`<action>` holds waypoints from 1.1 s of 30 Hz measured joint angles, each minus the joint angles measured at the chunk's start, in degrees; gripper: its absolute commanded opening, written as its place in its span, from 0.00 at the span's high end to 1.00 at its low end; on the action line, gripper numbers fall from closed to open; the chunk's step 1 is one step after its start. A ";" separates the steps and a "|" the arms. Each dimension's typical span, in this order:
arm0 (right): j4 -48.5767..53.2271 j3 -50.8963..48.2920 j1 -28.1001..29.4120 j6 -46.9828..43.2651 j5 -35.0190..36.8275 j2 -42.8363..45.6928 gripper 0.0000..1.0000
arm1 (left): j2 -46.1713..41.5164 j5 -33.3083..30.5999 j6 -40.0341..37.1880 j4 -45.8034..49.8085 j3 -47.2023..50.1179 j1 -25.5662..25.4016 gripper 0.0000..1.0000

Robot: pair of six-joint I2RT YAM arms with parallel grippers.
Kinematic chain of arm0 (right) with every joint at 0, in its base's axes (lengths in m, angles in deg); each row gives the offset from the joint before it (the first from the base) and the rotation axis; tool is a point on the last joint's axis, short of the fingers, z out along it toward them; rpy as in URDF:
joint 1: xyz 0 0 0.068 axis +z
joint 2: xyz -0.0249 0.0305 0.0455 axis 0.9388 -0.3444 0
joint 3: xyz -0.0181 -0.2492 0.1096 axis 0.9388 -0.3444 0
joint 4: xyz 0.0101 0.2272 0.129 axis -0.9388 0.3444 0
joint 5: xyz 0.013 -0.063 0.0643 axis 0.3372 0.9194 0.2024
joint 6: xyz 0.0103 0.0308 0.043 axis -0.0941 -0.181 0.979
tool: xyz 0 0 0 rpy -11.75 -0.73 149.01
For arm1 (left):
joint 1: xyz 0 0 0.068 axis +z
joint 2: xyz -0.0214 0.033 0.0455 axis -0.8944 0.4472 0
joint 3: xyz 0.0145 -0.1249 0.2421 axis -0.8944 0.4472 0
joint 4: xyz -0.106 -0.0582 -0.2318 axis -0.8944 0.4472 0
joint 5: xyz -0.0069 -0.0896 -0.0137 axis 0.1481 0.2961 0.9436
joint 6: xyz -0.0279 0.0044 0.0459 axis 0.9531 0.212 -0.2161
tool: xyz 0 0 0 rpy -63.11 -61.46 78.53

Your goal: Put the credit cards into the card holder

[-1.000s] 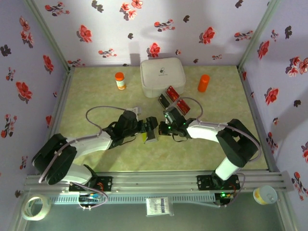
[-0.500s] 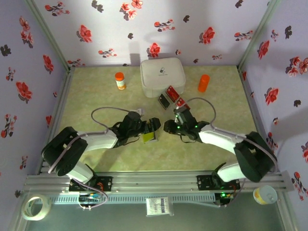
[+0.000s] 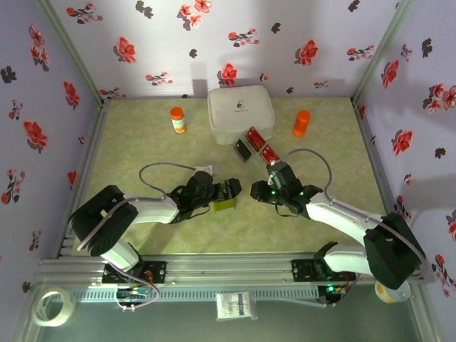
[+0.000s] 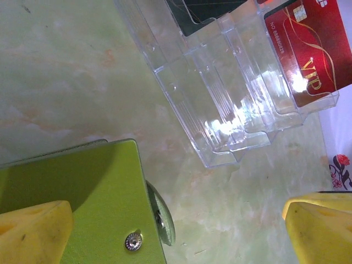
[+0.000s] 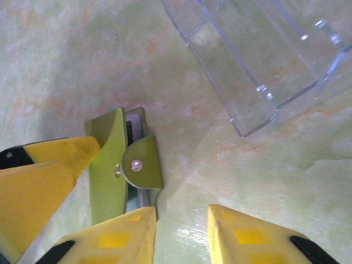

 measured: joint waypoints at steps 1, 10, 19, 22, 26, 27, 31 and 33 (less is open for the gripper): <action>0.02 0.17 0.35 0.24 -0.31 -0.09 0.80 | -0.37 -0.15 0.00 0.46 0.00 0.00 0.00; -0.83 5.44 7.63 1.99 -0.24 -2.73 0.89 | -6.21 -0.11 0.00 5.05 -0.02 2.34 0.00; -2.14 14.29 15.02 2.14 0.57 -12.96 0.93 | -13.55 0.48 -0.07 9.77 -0.07 10.16 0.00; -2.34 16.22 15.89 2.01 0.92 -15.65 0.95 | -17.51 0.46 -0.37 13.31 -0.52 13.44 0.00; -1.95 16.39 15.89 1.77 2.86 -16.90 0.98 | -19.85 0.46 -2.08 19.19 -2.60 15.39 0.00; -1.86 16.39 15.87 1.62 3.26 -17.16 0.98 | -19.91 0.46 -2.75 20.76 -3.10 15.50 0.00; -1.68 16.35 15.67 1.46 3.85 -18.34 1.00 | -19.65 0.48 -5.09 26.62 -4.24 15.52 0.00; -1.75 16.17 15.52 1.46 3.85 -19.06 1.00 | -18.53 0.48 -6.56 29.64 -5.03 15.52 0.00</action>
